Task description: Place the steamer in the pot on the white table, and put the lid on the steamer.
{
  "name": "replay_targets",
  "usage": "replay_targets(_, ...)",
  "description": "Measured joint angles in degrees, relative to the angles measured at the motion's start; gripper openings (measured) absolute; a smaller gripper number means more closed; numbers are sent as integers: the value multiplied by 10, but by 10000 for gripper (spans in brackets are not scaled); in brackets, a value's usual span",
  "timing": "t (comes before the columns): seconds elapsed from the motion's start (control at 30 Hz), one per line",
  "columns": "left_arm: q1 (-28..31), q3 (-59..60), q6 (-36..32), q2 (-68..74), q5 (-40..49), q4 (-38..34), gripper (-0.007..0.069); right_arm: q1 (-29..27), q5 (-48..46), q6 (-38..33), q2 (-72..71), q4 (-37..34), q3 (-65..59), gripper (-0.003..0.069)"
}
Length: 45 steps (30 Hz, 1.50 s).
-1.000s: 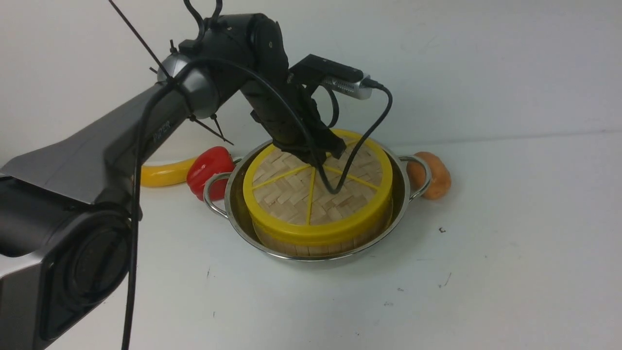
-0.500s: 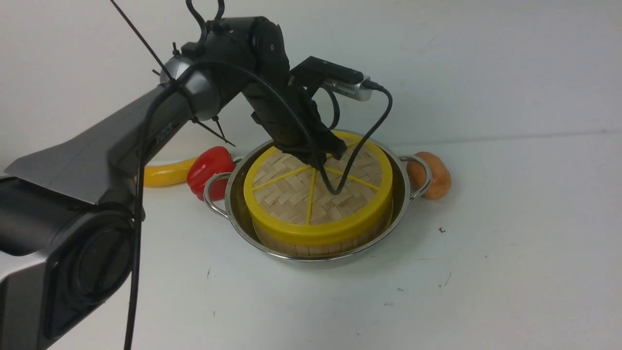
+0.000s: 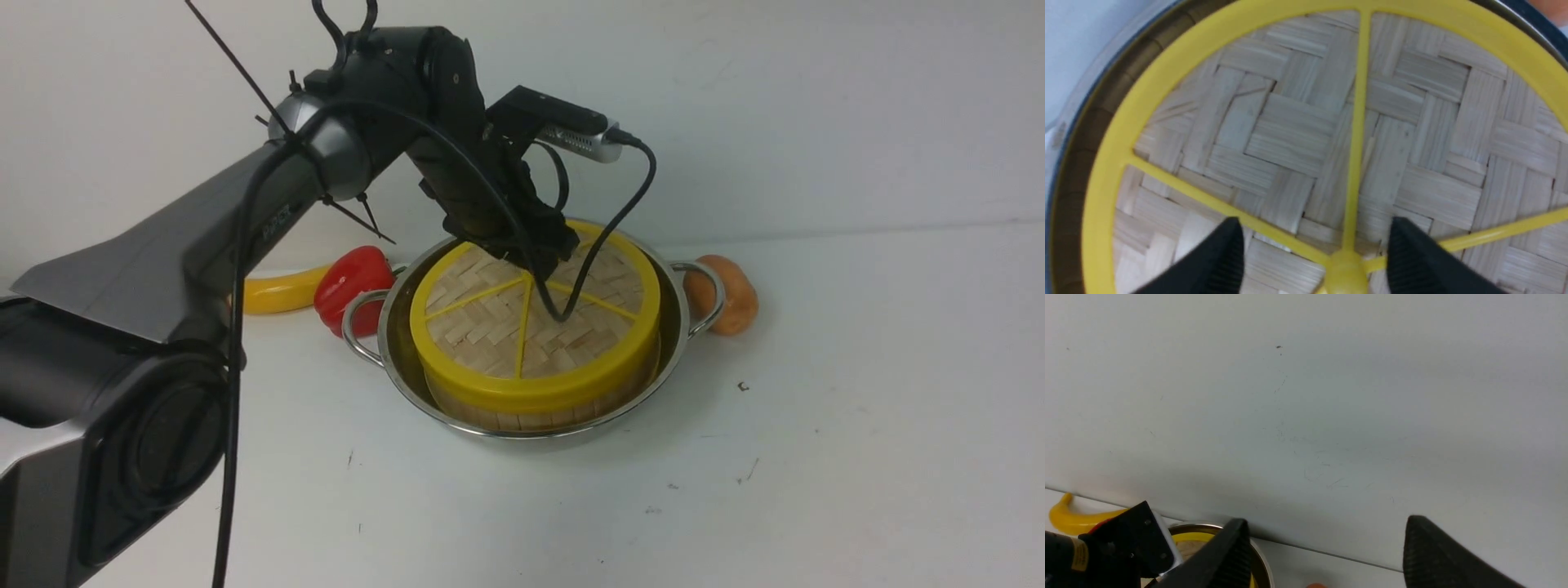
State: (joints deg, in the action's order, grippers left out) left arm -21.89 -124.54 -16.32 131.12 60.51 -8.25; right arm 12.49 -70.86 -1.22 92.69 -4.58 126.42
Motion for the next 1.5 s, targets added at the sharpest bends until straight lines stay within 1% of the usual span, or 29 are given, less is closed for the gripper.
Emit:
replay_targets(0.03, 0, -12, 2, 1, 8, 5, 475, 0, 0, 0, 0, 0, 0, 486)
replay_targets(0.07, 0, -15, 2, 1, 13, 5, 479, 0, 0, 0, 0, 0, 0, 486)
replay_targets(0.1, 0, -42, 6, 1, 36, 22, 503, 0, 0, 0, 0, 1, 0, 486)
replay_targets(0.17, 0, -71, 15, 0, 58, 44, 503, 0, 0, 0, -2, 2, -3, 486)
replay_targets(0.27, 0, -113, 38, -22, 81, 115, 471, 0, 1, -3, -20, 3, -25, 486)
replay_targets(0.37, 2, -131, 69, -78, 88, 191, 321, 0, 1, -9, -66, 25, -87, 485)
replay_targets(0.4, 2, -132, 71, -83, 88, 194, 307, 0, 1, -10, -70, 25, -91, 484)
replay_targets(0.47, 11, -135, 86, -140, 89, 206, 111, 0, 1, -13, -127, 64, -159, 461)
replay_targets(0.5, 15, -135, 89, -171, 89, 204, 39, 0, 1, -13, -162, 82, -197, 435)
replay_targets(0.53, 17, -135, 89, -190, 89, 201, 15, 0, 1, -13, -177, 93, -214, 421)
replay_targets(0.57, 18, -135, 89, -190, 89, 201, 15, 0, 1, -13, -182, 96, -219, 416)
replay_targets(0.6, 19, -127, 87, -228, 90, 191, -10, 0, 1, -13, -227, 115, -264, 369)
replay_targets(0.63, 20, -123, 86, -239, 90, 187, -14, 0, 1, -13, -239, 119, -275, 356)
replay_targets(0.7, 20, -86, 76, -307, 90, 168, -22, 0, 1, -13, -323, 131, -347, 257)
replay_targets(0.73, 20, -68, 72, -339, 90, 161, -22, 0, 1, -13, -349, 131, -370, 225)
replay_targets(0.8, 20, -6, 66, -408, 89, 150, -22, 0, 10, -13, -408, 124, -422, 157)
replay_targets(0.87, 20, 91, 53, -482, 86, 138, -22, 0, 37, -15, -473, 107, -488, 82)
replay_targets(0.9, 20, 123, 53, -505, 80, 135, -22, 0, 47, -15, -488, 102, -500, 64)
replay_targets(0.93, 20, 192, 50, -559, 54, 129, -22, 0, 69, -18, -517, 91, -551, 26)
replay_targets(0.97, 20, 254, 49, -588, 23, 125, -22, 0, 81, -18, -531, 86, -577, 8)
replay_targets(1.03, 20, 356, 49, -645, -24, 122, -22, 0, 103, -20, -552, 83, -629, -4)
replay_targets(1.07, 20, 435, 50, -686, -71, 121, -22, 0, 115, -24, -564, 81, -668, -6)
replay_targets(1.13, 23, 551, 50, -751, -121, 120, -22, 0, 134, -32, -578, 79, -725, -6)
replay_targets(1.17, 23, 577, 52, -757, -137, 120, -22, 0, 137, -32, -579, 79, -738, -6)
replay_targets(1.2, 27, 675, 56, -807, -175, 120, -22, 0, 168, -36, -590, 77, -788, -6)
replay_targets(1.23, 30, 732, 61, -837, -205, 120, -21, 0, 187, -37, -596, 75, -818, -6)
replay_targets(1.33, 35, 833, 77, -903, -257, 118, -21, 0, 252, -38, -610, 66, -878, -6)
replay_targets(1.4, 37, 939, 110, -977, -326, 114, -11, 0, 329, -40, -622, 46, -938, -5)
replay_targets(1.5, 37, 990, 150, -1033, -361, 113, -4, 0, 387, -40, -623, 27, -977, -3)
